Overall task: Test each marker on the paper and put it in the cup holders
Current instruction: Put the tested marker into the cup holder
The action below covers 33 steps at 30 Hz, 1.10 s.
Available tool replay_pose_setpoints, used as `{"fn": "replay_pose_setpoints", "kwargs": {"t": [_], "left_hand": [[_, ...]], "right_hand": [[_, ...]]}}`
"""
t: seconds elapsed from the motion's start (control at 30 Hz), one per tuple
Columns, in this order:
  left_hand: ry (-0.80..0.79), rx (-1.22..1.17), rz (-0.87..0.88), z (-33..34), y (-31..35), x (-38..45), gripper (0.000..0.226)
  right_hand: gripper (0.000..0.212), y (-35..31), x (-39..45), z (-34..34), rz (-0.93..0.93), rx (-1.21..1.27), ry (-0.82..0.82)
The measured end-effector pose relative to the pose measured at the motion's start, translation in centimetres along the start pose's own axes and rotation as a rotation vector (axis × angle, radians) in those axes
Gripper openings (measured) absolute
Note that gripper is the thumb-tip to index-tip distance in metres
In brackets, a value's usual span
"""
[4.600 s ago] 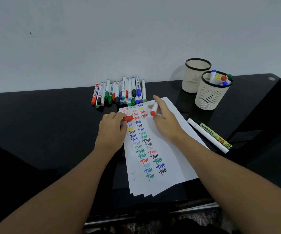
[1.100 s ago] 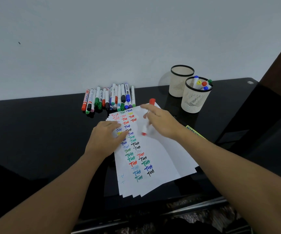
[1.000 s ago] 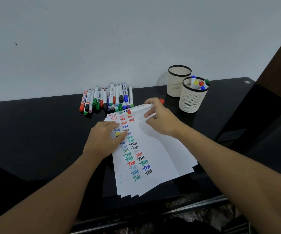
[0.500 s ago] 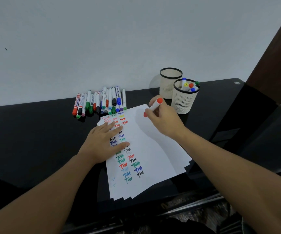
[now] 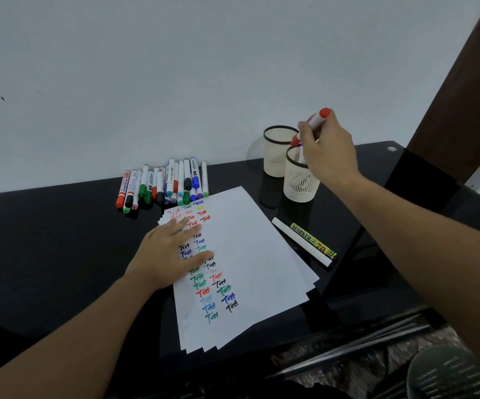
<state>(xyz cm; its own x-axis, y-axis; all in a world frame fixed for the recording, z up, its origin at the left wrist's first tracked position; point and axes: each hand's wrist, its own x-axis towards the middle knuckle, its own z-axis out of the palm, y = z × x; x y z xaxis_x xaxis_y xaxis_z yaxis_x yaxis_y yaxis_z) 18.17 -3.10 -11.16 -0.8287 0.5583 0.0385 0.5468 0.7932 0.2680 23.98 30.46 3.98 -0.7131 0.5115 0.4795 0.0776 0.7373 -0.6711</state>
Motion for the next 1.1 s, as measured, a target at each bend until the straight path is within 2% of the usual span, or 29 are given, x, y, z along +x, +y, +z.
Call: {"fn": "replay_pose_setpoints", "kwargs": {"t": [0.13,0.3,0.43,0.5,0.63,0.73,0.83,0.93,1.0,1.1], "left_hand": [[0.002,-0.015,-0.002,0.0,-0.1,0.0,0.093],[0.025,-0.039,0.003,0.0,0.0,0.0,0.097],[0.032,-0.032,0.006,-0.1,0.1,-0.1,0.098],[0.035,-0.018,0.01,-0.1,0.1,-0.1,0.099],[0.039,-0.016,0.008,-0.2,0.2,-0.1,0.099],[0.031,-0.024,0.0,-0.3,0.3,-0.1,0.095],[0.033,-0.042,-0.005,-0.3,0.3,-0.2,0.094],[0.038,-0.072,-0.033,-0.5,0.6,-0.2,0.095],[0.063,-0.086,-0.053,-0.5,0.7,-0.4,0.095],[0.201,-0.089,-0.07,-0.4,0.5,-0.7,0.095]], "right_hand": [[0.034,1.1,1.1,-0.3,0.029,-0.145,-0.025],[0.035,2.0,1.6,0.3,0.056,-0.267,-0.154],[0.033,2.4,1.5,0.7,0.081,-0.21,-0.196],[0.041,2.3,1.4,0.8,0.078,-0.157,-0.182],[0.027,2.4,1.1,1.1,0.036,-0.14,-0.133],[0.027,2.1,0.5,1.2,0.012,-0.123,-0.105],[0.03,1.6,-0.4,1.3,-0.095,-0.164,-0.009],[0.022,0.3,-2.2,1.7,-0.231,-0.152,0.072],[0.016,-0.8,-3.7,2.8,-0.314,-0.116,0.025],[0.012,-1.6,-5.5,5.5,-0.445,-0.189,-0.181]]}}
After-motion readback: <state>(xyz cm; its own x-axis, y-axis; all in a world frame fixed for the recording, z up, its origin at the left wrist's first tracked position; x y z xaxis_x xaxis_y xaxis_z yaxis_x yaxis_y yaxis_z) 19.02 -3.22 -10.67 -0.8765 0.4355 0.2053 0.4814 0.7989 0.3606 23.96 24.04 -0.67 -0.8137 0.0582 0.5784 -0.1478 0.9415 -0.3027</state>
